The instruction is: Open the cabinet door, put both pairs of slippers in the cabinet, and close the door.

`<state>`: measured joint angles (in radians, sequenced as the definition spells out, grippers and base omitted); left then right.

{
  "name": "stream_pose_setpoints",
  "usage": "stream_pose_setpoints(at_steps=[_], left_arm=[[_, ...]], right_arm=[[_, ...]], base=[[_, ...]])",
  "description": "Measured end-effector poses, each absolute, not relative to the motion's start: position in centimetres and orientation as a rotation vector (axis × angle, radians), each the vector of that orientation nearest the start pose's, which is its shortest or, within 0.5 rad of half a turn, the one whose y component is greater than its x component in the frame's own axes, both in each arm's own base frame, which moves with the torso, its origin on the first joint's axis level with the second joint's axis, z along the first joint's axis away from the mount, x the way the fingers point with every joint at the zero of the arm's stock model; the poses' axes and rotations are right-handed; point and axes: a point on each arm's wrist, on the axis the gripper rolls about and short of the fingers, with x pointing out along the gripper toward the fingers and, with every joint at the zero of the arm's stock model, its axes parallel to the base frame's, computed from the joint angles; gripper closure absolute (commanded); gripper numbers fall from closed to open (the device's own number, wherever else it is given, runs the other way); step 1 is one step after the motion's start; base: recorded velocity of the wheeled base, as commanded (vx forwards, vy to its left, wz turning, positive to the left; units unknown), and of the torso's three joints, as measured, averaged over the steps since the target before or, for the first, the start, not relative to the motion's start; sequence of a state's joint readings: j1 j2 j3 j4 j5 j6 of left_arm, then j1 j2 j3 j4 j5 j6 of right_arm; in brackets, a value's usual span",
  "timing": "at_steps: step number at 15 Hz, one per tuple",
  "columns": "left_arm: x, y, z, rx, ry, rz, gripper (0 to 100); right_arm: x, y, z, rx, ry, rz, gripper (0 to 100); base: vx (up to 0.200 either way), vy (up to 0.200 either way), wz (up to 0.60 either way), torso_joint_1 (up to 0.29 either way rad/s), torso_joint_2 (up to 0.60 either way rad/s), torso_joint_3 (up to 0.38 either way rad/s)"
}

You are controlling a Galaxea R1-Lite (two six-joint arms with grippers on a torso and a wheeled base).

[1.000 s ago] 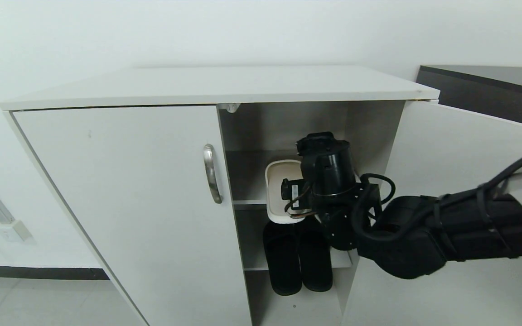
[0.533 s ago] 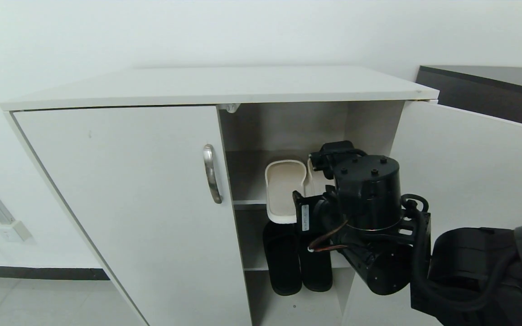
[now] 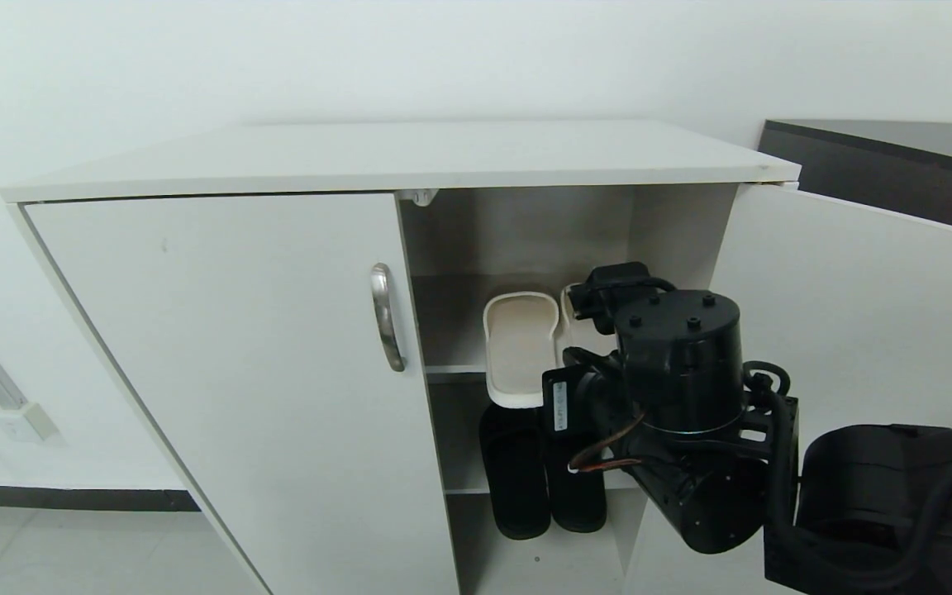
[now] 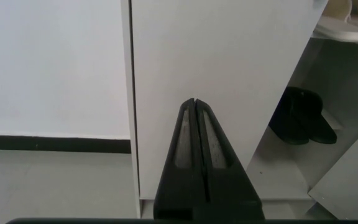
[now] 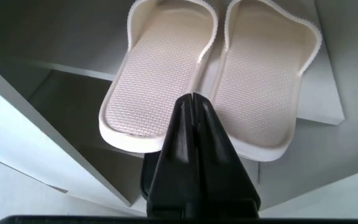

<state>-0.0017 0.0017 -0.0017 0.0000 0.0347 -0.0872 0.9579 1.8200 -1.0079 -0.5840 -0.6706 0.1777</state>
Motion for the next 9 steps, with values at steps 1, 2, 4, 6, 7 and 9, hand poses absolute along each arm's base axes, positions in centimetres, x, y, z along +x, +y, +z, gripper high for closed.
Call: stream_pose_setpoints(at_steps=[1, 2, 4, 6, 7, 9], left_arm=[[-2.28, 0.08, 7.6, -0.087, -0.001, 0.033, 100], [-2.28, 0.08, 7.6, -0.087, -0.001, 0.033, 100], [-2.28, 0.08, 7.6, -0.087, -0.001, 0.033, 100], [-2.28, 0.08, 7.6, -0.088, -0.001, 0.033, 100], [-2.28, 0.08, 7.6, -0.088, -0.001, 0.034, 100], [-2.28, 0.08, 7.6, -0.088, -0.001, 0.033, 100]], right_arm=[[20.93, 27.33, 19.39, 0.01, 0.181, 0.27, 100], [20.93, 27.33, 19.38, 0.01, 0.181, 0.27, 100], [20.92, 27.34, 19.37, 0.009, 0.182, 0.27, 100], [20.94, 27.35, 19.34, 0.008, 0.182, 0.269, 100], [20.92, 27.39, 19.31, 0.008, 0.183, 0.269, 100], [20.95, 27.4, 19.26, 0.007, 0.184, 0.268, 100]], base=[[0.0, 0.0, 0.0, 0.0, 0.0, 0.0], [0.0, 0.0, 0.0, 0.0, 0.0, 0.0], [-0.2, 0.0, 0.0, 0.005, 0.0, 0.002], [-0.2, 0.0, 0.0, 0.005, 0.0, 0.005], [-0.2, 0.0, 0.0, -0.007, 0.01, 0.007], [-0.2, 0.0, 0.0, 0.0, 0.0, -0.002]])
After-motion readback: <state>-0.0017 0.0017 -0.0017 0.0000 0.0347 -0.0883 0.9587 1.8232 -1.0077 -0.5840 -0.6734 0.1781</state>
